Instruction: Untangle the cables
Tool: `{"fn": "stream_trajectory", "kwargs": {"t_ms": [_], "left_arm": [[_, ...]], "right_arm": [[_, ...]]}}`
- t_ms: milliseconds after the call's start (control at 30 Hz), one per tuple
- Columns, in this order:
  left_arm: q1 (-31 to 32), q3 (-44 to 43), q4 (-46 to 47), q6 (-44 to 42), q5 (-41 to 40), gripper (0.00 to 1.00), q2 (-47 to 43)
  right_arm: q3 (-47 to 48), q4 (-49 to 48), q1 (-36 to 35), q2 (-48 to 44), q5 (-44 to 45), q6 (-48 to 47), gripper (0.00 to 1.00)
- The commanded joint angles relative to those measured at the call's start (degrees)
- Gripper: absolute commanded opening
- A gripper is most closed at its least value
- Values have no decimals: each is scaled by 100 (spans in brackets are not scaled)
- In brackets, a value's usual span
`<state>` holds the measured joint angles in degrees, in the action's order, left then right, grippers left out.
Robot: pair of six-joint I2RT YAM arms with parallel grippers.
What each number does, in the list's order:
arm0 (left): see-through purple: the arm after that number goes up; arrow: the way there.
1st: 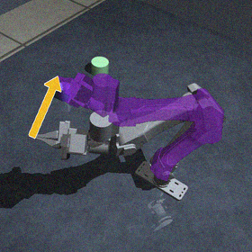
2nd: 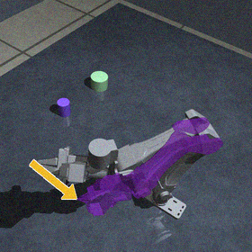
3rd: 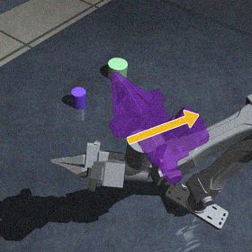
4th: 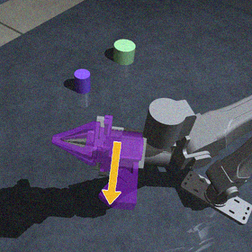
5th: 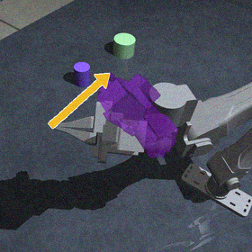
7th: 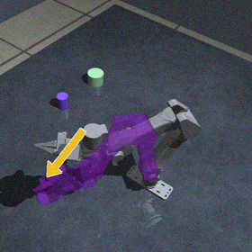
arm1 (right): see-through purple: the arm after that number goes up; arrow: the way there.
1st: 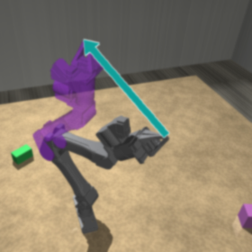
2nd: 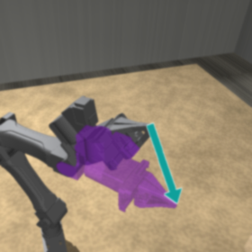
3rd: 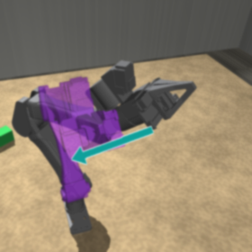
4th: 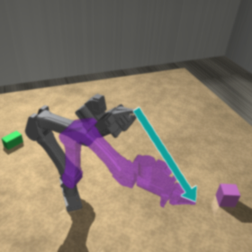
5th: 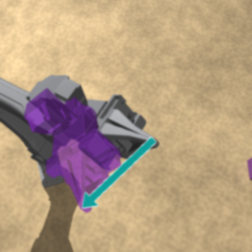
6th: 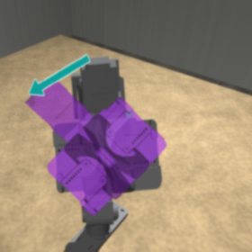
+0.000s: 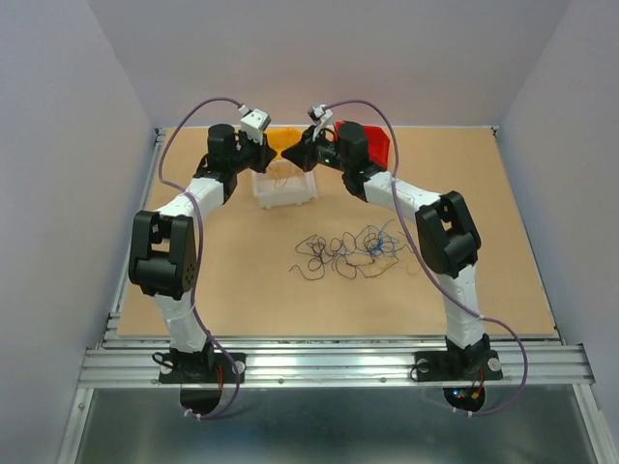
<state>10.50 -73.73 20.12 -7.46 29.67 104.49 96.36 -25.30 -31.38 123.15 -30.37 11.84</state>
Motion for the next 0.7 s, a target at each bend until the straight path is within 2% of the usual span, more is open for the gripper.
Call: {"fn": "stream_trajectory", "kwargs": {"t_ms": [0,167,400,667], "left_arm": [[-4,17,721,8,-75,0,-307],[13,8,765,-9,-23,0,-175],[57,271,757,-448,-409,0,-130],[110,333,309,-668,-743,0,-271]], "right_arm": [[577,-528,114,349,23,257,0],[727,-529,149,604,-74,442,1],[639,-739,158,920,-136,574,1],[578,-679,70,1149,-268,724,1]]}}
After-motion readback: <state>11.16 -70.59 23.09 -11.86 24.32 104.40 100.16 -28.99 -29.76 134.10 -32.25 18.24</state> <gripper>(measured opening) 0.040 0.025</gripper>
